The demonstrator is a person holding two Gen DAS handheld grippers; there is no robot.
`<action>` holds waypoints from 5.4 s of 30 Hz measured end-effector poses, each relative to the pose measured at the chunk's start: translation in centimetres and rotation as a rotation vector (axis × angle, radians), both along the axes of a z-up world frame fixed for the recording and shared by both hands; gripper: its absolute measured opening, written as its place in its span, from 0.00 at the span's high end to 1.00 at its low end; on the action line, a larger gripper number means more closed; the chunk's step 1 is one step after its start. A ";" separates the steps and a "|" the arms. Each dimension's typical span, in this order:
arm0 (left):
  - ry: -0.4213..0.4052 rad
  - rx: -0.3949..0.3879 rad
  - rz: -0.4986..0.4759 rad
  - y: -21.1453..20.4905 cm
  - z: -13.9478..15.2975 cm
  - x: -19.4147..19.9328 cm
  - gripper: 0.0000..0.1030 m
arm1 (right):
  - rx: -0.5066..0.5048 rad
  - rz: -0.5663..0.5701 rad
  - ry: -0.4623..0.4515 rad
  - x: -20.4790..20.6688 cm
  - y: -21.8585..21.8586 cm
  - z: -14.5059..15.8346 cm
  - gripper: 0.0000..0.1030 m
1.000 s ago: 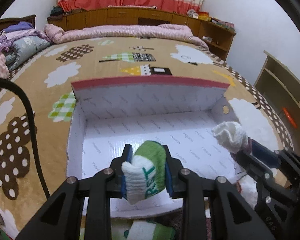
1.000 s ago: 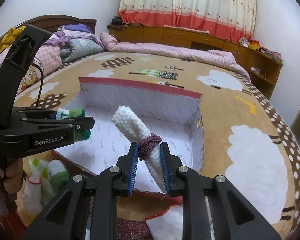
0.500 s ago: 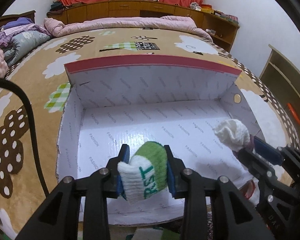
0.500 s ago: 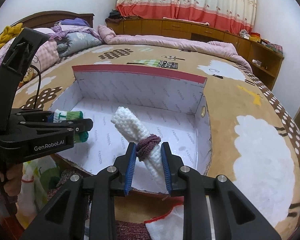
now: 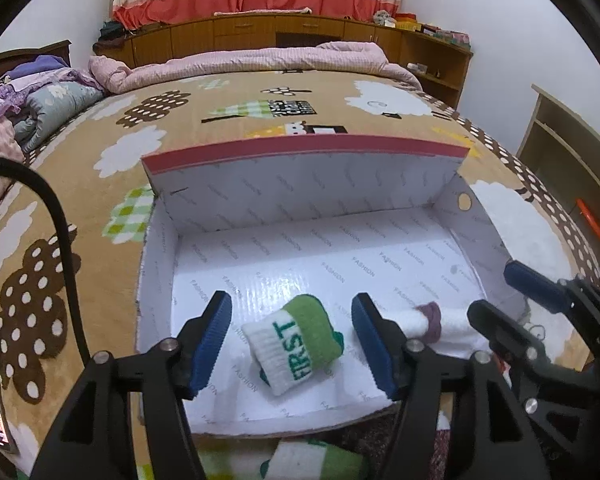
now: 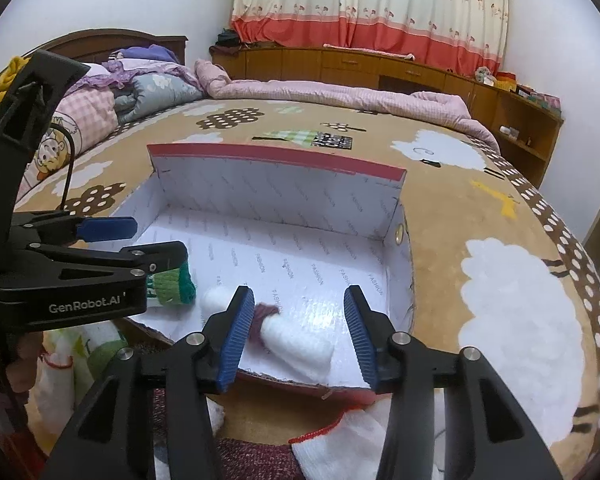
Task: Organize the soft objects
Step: 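Lower both held items into the box and open both grippers, then grasp the red-rimmed white sock with left gripper while right grasps the maroon knit sock, then carry the white sock and maroon sock over the pink box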
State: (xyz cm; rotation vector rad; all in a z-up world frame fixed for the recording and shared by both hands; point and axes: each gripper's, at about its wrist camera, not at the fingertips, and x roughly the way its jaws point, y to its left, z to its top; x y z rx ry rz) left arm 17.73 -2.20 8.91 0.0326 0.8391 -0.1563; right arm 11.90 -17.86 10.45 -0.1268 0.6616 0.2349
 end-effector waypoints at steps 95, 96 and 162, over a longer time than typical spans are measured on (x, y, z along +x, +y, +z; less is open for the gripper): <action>0.072 -0.150 0.034 6.0 0.8 -14.2 0.79 | 0.097 0.045 0.008 -12.4 -0.6 0.0 0.80; 0.065 -0.149 0.032 5.9 1.1 -14.0 0.79 | 0.092 0.046 0.002 -12.3 -0.5 0.3 0.80; 0.078 -0.055 -0.011 -2.3 -1.7 4.3 0.78 | 0.047 -0.038 0.040 0.9 -2.2 -1.4 0.79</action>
